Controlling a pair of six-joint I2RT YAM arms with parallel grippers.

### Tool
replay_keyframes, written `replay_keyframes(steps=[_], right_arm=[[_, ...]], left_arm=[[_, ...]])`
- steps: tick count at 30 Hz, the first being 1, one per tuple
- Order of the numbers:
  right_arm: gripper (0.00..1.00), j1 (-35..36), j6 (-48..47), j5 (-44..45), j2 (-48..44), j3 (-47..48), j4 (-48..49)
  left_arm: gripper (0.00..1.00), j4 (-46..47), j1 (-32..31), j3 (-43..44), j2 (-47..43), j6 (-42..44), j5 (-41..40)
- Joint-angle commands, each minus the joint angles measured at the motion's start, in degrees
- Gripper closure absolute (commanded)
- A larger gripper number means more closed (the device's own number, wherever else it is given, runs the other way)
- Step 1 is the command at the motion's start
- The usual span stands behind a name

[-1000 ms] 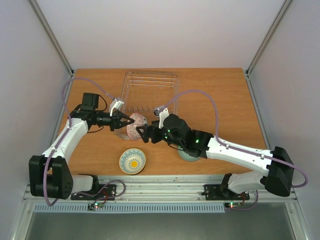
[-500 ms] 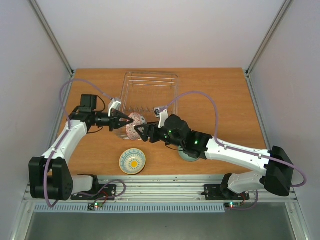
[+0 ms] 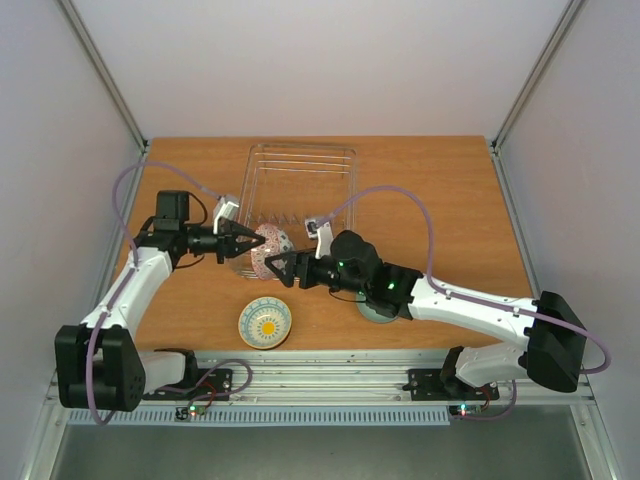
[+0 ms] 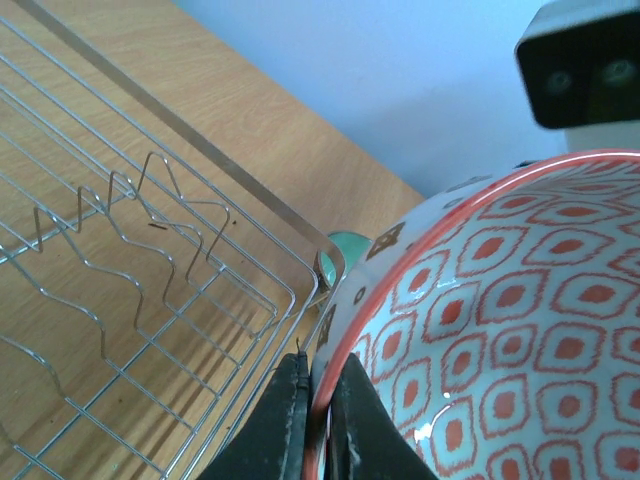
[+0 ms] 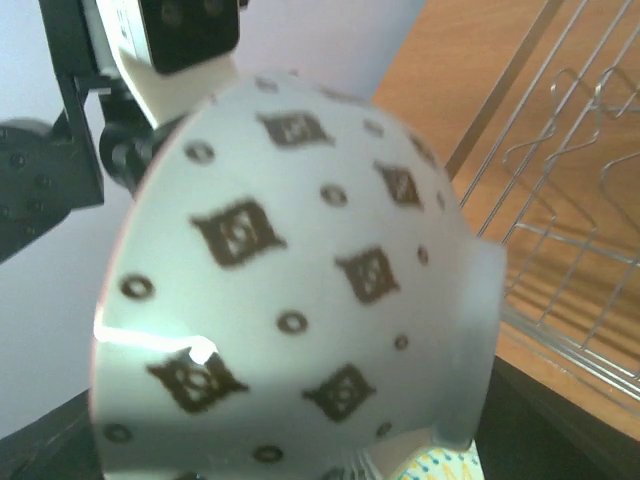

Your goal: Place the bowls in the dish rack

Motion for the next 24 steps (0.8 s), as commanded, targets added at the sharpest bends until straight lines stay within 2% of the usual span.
replay_keyframes(steps=[1, 3, 4, 8, 12, 14, 16, 17, 24], right_arm=[[0.15, 0.5, 0.6, -4.6, 0.9, -1.0, 2.5], [0.11, 0.5, 0.6, -5.2, 1.2, -1.0, 3.1], [0.15, 0.5, 0.6, -5.4, 1.4, -1.1, 3.7], [0.42, 0.5, 0.6, -5.1, 1.6, -1.0, 3.8], [0.59, 0.5, 0.3, -3.7, 1.1, -1.1, 2.9], [0.75, 0.6, 0.0, -2.8, 1.0, -1.2, 2.7], [0.95, 0.6, -0.4, -2.2, 1.0, -1.0, 2.4], [0.98, 0.6, -0.6, -2.1, 0.9, -1.0, 2.4], [0.99, 0.6, -2.3, -1.2, 0.8, 0.0, 0.9]], left_arm=[[1.00, 5.1, 0.6, 0.4, -1.9, -2.5, 5.4], [1.00, 5.2, 0.9, 0.3, -1.8, -2.5, 5.7], [0.99, 5.2, 0.9, 0.3, -1.7, -2.5, 6.0], [1.00, 5.0, 1.0, 0.3, -1.0, -2.5, 6.6], [1.00, 4.4, 1.1, 0.4, -0.5, -2.1, 6.9], [1.00, 4.3, 1.1, 0.5, -0.5, -2.1, 7.0], [1.00, 4.2, 1.1, 0.5, -0.3, -2.0, 7.0], [0.99, 4.2, 1.2, 0.5, -0.3, -2.0, 7.0], [0.99, 3.5, 1.2, 0.5, -0.3, -1.7, 5.7]])
